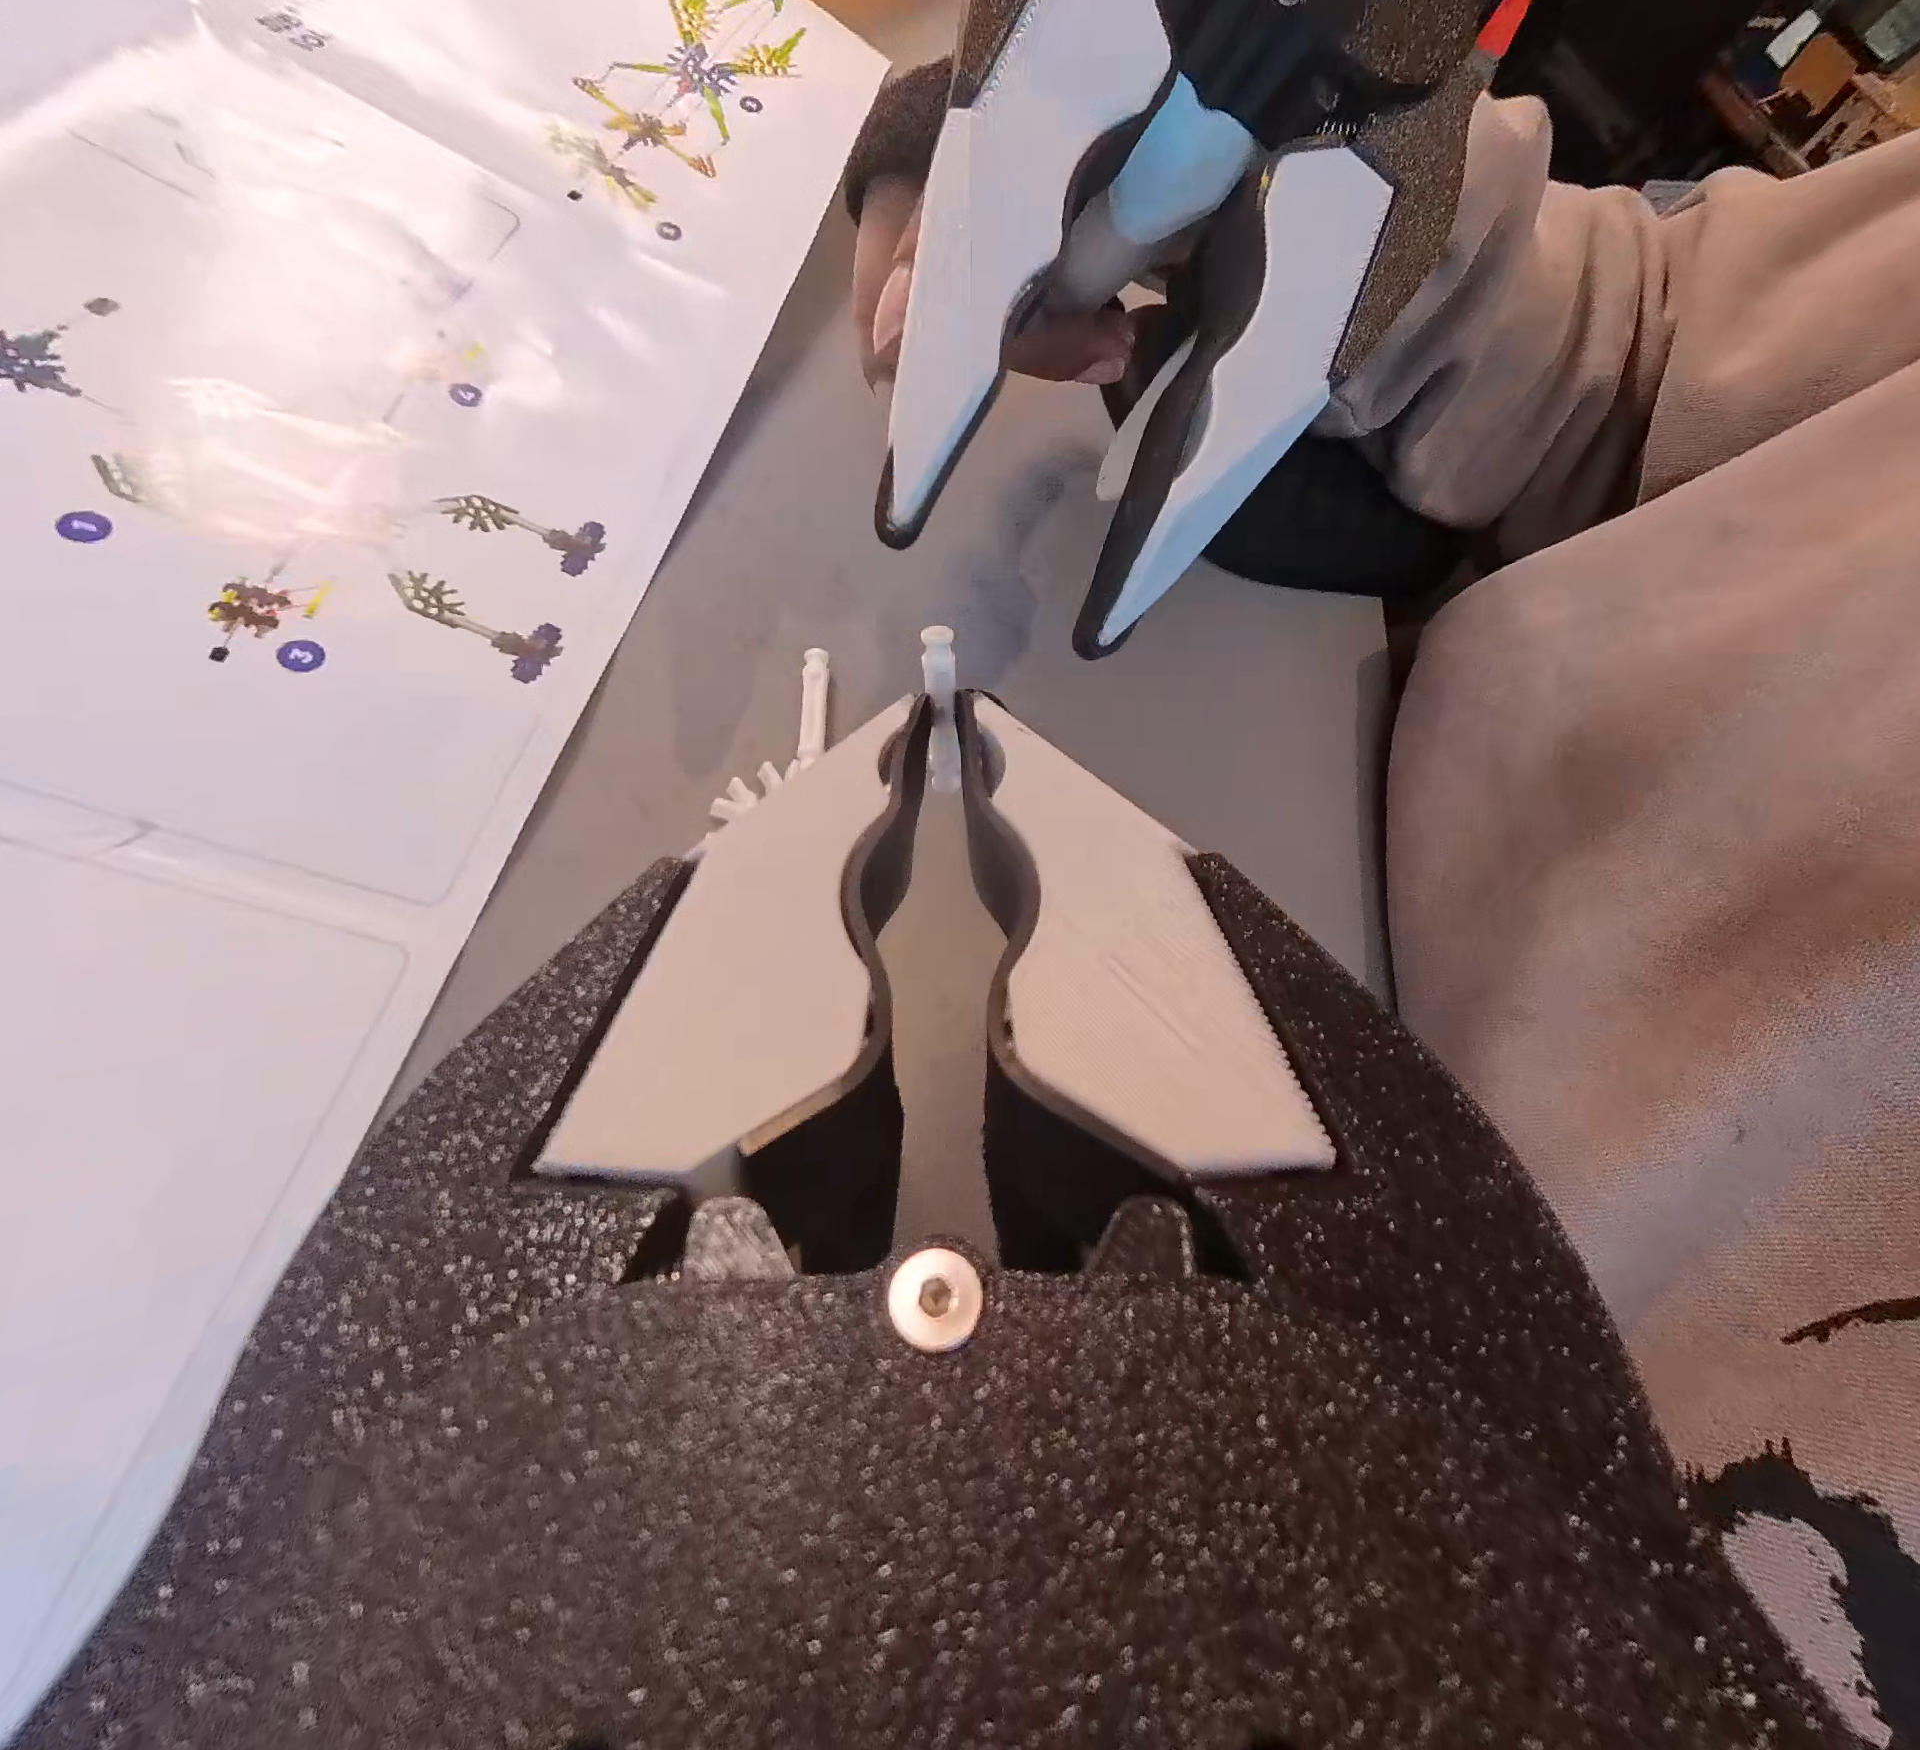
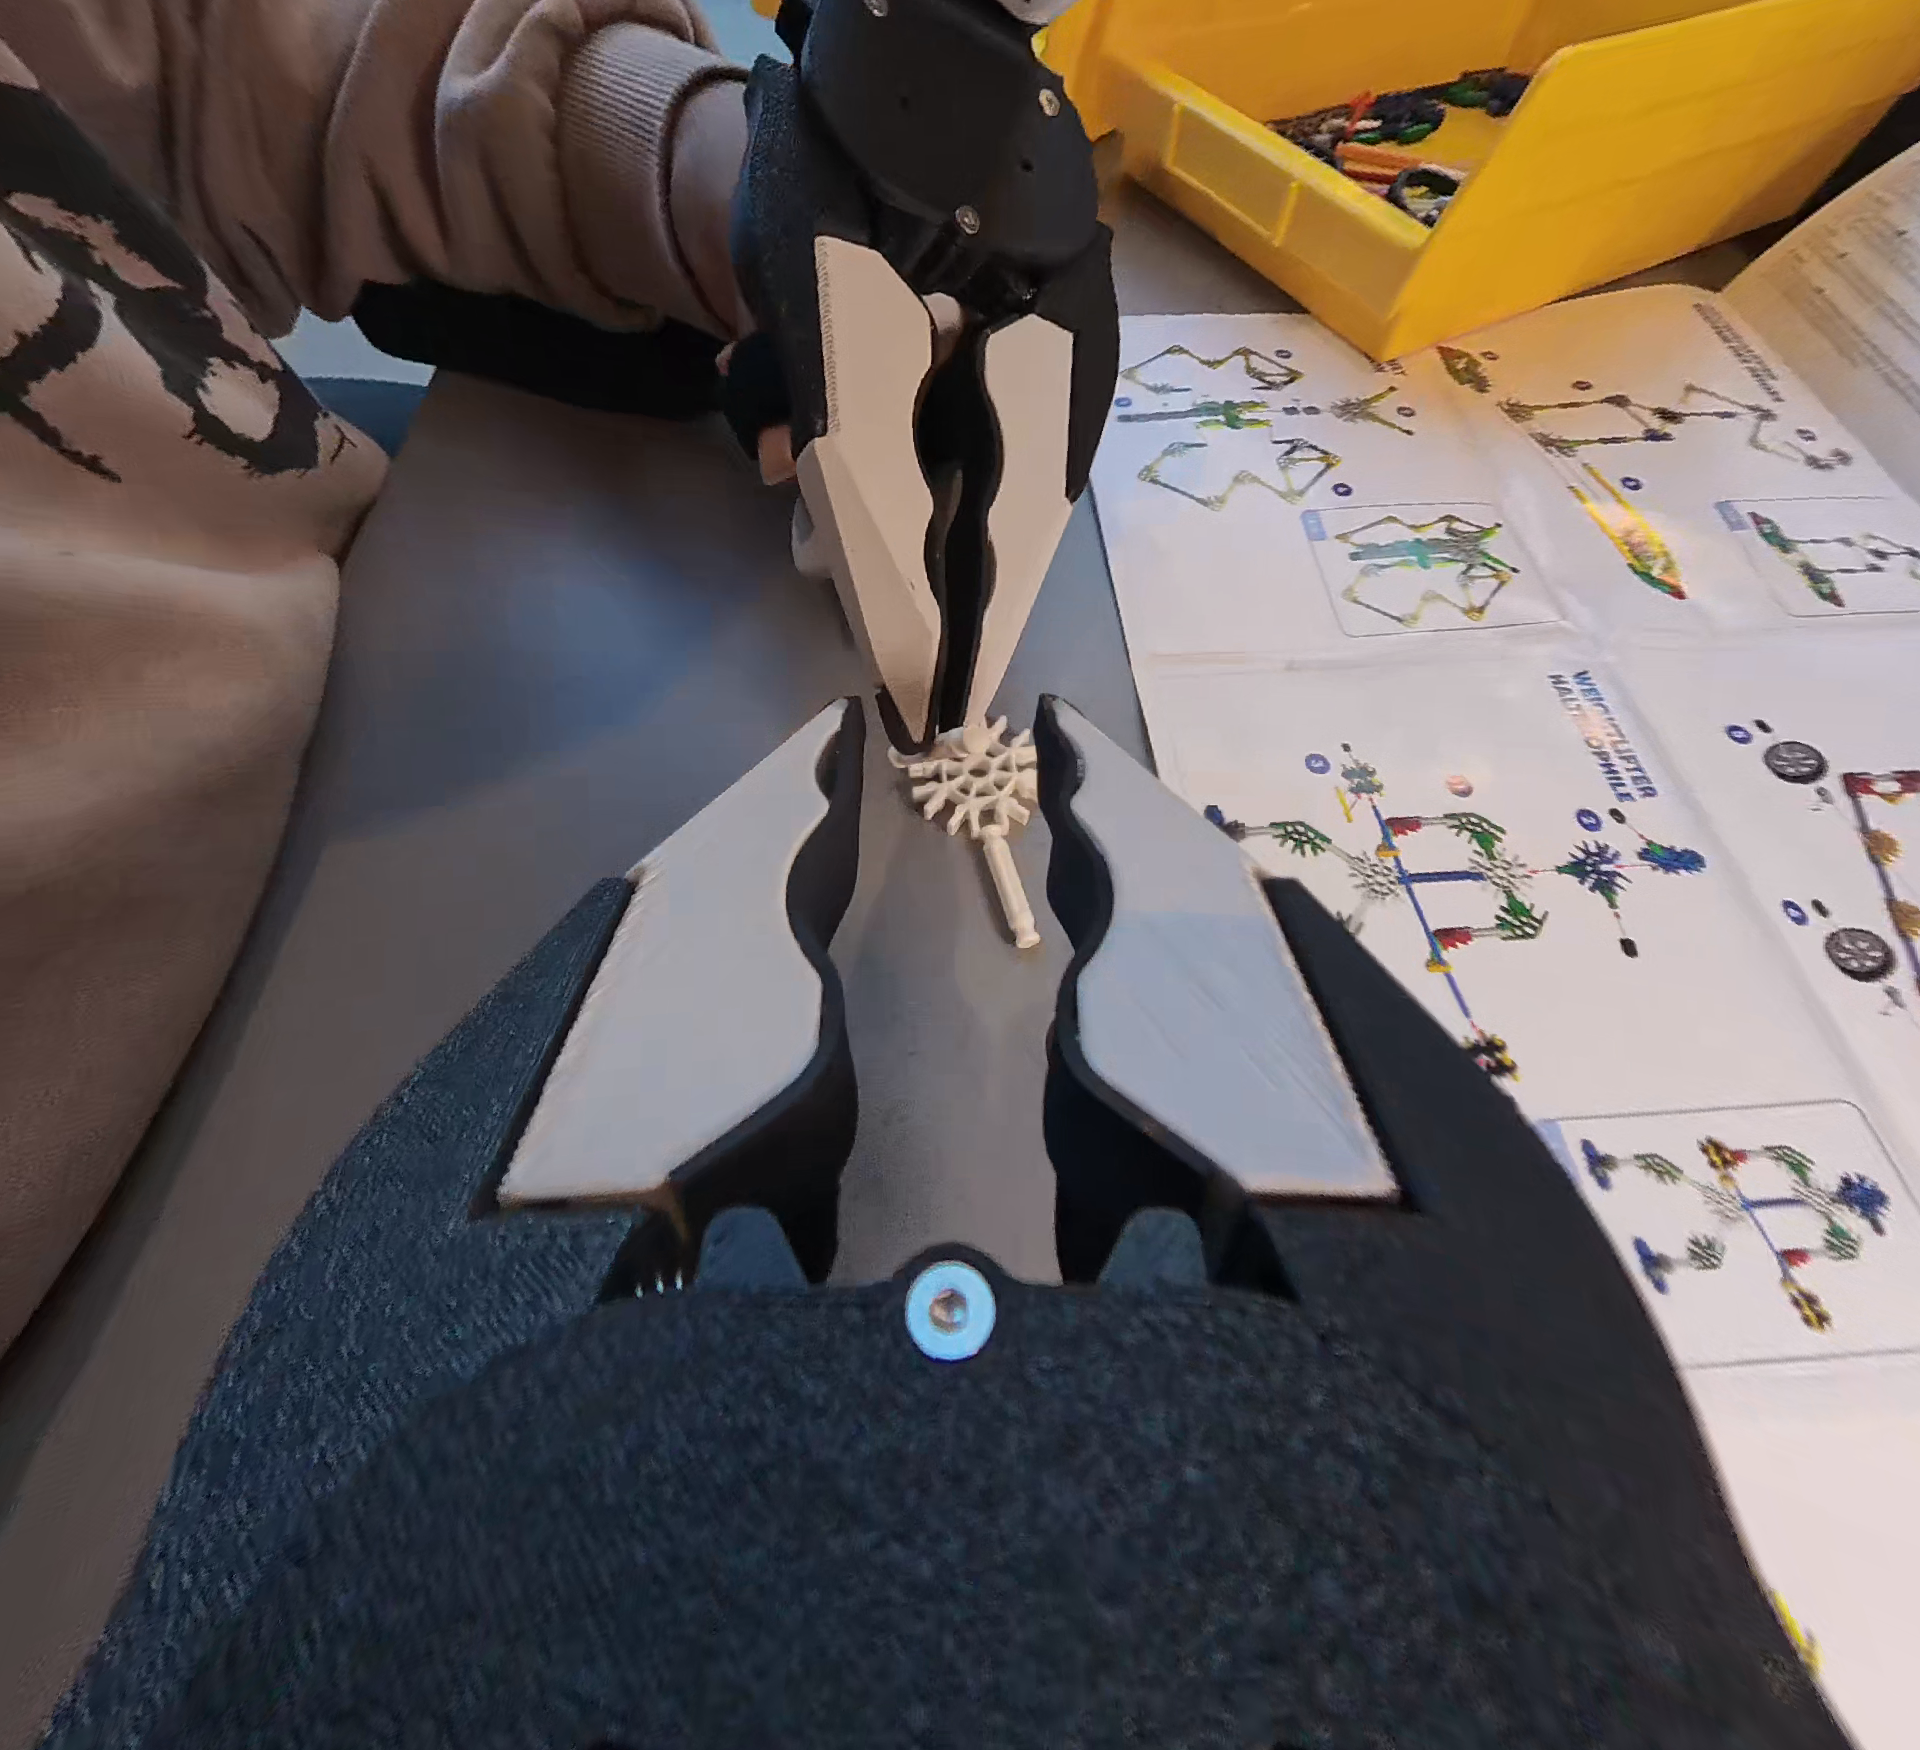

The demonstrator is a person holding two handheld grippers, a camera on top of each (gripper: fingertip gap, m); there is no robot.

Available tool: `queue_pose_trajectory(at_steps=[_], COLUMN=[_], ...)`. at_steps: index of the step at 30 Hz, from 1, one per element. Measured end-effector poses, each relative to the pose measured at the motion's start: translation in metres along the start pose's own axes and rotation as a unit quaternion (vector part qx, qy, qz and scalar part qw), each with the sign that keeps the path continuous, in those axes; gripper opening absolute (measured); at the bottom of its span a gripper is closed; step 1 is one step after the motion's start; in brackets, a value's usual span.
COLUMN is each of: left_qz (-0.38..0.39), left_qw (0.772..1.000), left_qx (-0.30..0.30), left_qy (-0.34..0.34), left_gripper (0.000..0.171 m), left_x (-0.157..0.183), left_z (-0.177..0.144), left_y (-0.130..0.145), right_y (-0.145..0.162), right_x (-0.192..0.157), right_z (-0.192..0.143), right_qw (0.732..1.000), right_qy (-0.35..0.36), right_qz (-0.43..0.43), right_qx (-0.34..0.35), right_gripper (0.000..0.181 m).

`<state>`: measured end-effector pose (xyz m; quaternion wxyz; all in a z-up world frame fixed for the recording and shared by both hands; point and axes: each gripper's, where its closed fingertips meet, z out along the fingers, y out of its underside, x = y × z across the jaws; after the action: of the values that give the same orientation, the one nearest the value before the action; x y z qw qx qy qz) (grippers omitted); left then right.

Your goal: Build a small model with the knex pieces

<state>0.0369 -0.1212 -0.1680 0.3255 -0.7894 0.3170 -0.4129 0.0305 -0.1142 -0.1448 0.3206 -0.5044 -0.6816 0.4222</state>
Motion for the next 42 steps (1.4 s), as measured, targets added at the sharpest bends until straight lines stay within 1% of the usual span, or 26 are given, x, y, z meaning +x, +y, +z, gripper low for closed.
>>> queue_pose_trajectory(at_steps=[2, 4, 7, 10, 13, 15, 17, 20, 23, 26, 27, 29, 31, 33, 36, 42], left_qz=[0.0, -0.003, 0.012, 0.02, 0.02, 0.023, 0.043, 0.076, 0.115, 0.134, 0.137, 0.152, 0.17, 0.184, 0.191, 0.231], left_qw=[1.0, 1.0, 0.999, 0.999, 0.999, 0.999, 0.998, 0.997, 0.989, 0.981, 0.979, 0.974, 0.967, 0.963, 0.962, 0.958], left_qx=[-0.006, -0.004, -0.004, -0.018, -0.014, -0.014, -0.017, -0.012, -0.026, -0.072, -0.08, -0.094, -0.109, -0.117, -0.121, -0.132], left_qy=[0.005, 0.027, 0.033, 0.037, 0.041, 0.047, 0.03, -0.021, -0.087, -0.119, -0.124, -0.136, -0.154, -0.158, -0.151, -0.106], left_gripper=[0.003, 0.003, 0.003, 0.003, 0.003, 0.005, 0.007, 0.018, 0.031, 0.041, 0.042, 0.043, 0.04, 0.034, 0.034, 0.034], left_x=[0.0, 0.008, 0.014, 0.017, 0.019, 0.021, 0.018, 0.004, -0.014, -0.025, -0.026, -0.027, -0.031, -0.031, -0.029, -0.012], left_z=[0.0, 0.0, -0.001, 0.002, 0.001, 0.0, -0.002, -0.011, -0.02, -0.016, -0.012, -0.007, -0.004, -0.002, -0.001, 0.002], left_y=[0.008, 0.011, 0.012, 0.016, 0.016, 0.016, 0.017, 0.012, 0.014, 0.029, 0.032, 0.035, 0.038, 0.039, 0.041, 0.048], right_y=[0.008, 0.015, 0.02, 0.02, 0.018, 0.016, 0.016, 0.019, 0.032, 0.05, 0.055, 0.055, 0.057, 0.057, 0.057, 0.058], right_x=[-0.006, -0.013, -0.019, -0.025, -0.028, -0.032, -0.032, -0.026, -0.022, -0.028, -0.03, -0.032, -0.032, -0.032, -0.034, -0.039], right_z=[0.005, 0.011, 0.018, 0.018, 0.017, 0.014, 0.011, 0.005, -0.001, -0.003, -0.003, -0.003, -0.003, -0.003, -0.003, -0.006], right_qw=[1.0, 0.999, 0.998, 0.997, 0.996, 0.995, 0.994, 0.994, 0.992, 0.985, 0.983, 0.982, 0.981, 0.981, 0.981, 0.98], right_qy=[-0.025, -0.042, -0.056, -0.076, -0.087, -0.1, -0.106, -0.099, -0.097, -0.112, -0.116, -0.119, -0.118, -0.119, -0.123, -0.134], right_qz=[-0.001, -0.005, -0.007, 0.001, 0.015, 0.024, 0.033, 0.053, 0.073, 0.094, 0.095, 0.098, 0.097, 0.095, 0.092, 0.091], right_qx=[-0.013, -0.023, -0.03, -0.019, -0.01, -0.004, 0.0, 0.0, -0.037, -0.088, -0.102, -0.108, -0.116, -0.118, -0.116, -0.118], right_gripper=[0.032, 0.031, 0.023, 0.017, 0.013, 0.007, 0.005, 0.005, 0.005, 0.006, 0.006, 0.006, 0.006, 0.006, 0.006, 0.006])
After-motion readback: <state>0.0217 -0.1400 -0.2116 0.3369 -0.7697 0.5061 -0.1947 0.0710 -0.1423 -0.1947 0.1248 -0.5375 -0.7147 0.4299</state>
